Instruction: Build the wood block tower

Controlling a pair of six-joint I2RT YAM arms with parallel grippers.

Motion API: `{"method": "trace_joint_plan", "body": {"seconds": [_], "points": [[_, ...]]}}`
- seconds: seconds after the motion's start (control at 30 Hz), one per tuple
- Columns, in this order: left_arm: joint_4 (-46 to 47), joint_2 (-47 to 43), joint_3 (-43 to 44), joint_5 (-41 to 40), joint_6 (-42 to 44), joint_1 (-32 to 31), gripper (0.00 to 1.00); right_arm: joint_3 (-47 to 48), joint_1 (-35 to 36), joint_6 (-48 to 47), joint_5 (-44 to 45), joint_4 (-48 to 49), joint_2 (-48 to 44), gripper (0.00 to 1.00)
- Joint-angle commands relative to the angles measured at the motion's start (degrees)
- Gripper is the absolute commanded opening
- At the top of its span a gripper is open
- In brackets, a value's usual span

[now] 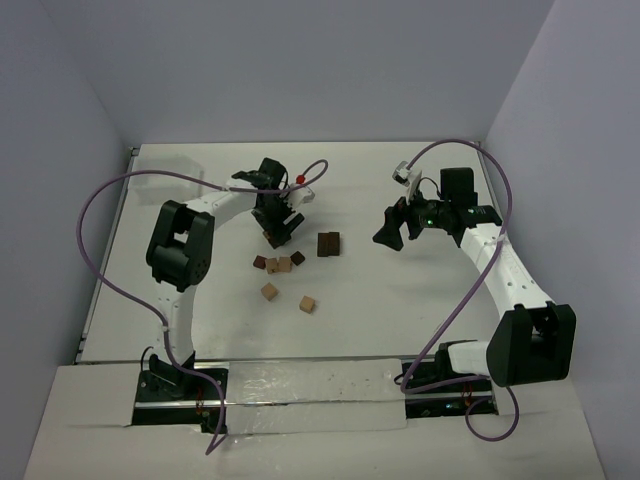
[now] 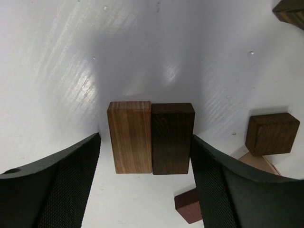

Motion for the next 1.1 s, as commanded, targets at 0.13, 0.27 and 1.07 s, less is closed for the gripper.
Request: {"method": "trace_joint_plan", "body": {"seconds": [0.13,0.27,1.07], "points": [[2.2,1.1,-0.8,-0.3,0.9,-0.4,0.61,1.5,-0.5,-0.5,-0.4,0.2,0.5,1.0],[1.8,1.1,-0.6,0.1,0.8,-0.6,0.49,1.3,-0.5,-0.6,-0.3,0.3,0.5,1.0],[-14.1,-6.9,11.7,-0.7,3.2,-11.3,0.19,1.6,-1.0,3.0,0.1,0.9,-2.5,1.0]]}}
